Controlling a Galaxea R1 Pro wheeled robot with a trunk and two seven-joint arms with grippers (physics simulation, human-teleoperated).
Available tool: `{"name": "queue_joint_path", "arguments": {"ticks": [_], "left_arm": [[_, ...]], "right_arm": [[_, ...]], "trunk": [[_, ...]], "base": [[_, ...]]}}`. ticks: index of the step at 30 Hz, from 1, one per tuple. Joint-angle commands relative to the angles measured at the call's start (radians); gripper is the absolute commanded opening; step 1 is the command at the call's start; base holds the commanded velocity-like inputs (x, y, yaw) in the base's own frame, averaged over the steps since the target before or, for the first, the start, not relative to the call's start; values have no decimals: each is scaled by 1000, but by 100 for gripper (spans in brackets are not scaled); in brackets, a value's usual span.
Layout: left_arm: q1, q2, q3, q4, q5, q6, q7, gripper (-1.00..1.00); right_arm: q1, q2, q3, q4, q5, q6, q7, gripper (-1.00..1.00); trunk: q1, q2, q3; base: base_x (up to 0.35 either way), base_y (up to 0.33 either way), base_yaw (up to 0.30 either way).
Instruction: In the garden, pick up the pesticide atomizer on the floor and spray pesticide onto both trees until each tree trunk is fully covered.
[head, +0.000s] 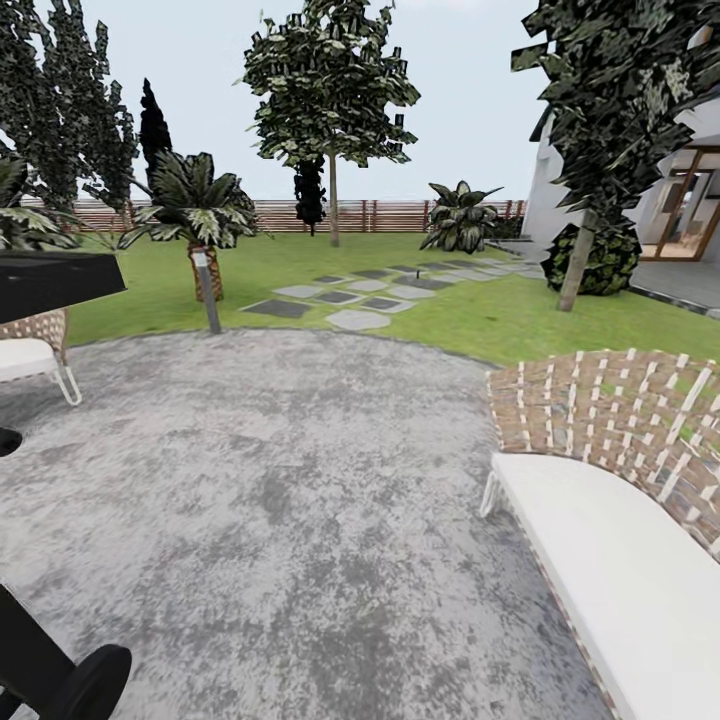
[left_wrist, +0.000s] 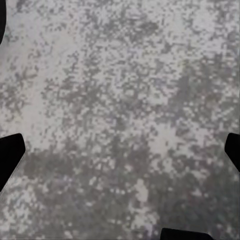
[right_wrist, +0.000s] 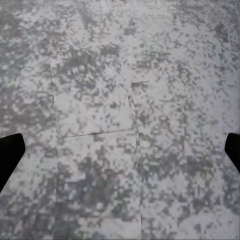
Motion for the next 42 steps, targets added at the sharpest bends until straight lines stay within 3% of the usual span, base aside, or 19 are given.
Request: {"name": "queue_joint_path", "arguments": {"ticks": [1, 42], "left_arm": [[0, 0, 0, 0, 0, 0, 0, 100], [0, 0, 1, 0, 0, 0, 0, 100]], "right_arm": [[0, 0, 0, 0, 0, 0, 0, 100], [0, 0, 0, 0, 0, 0, 0, 100]], "trunk": [[0, 0, 0], [0, 0, 0]], "base": [[338, 0, 0], [338, 0, 0]]}}
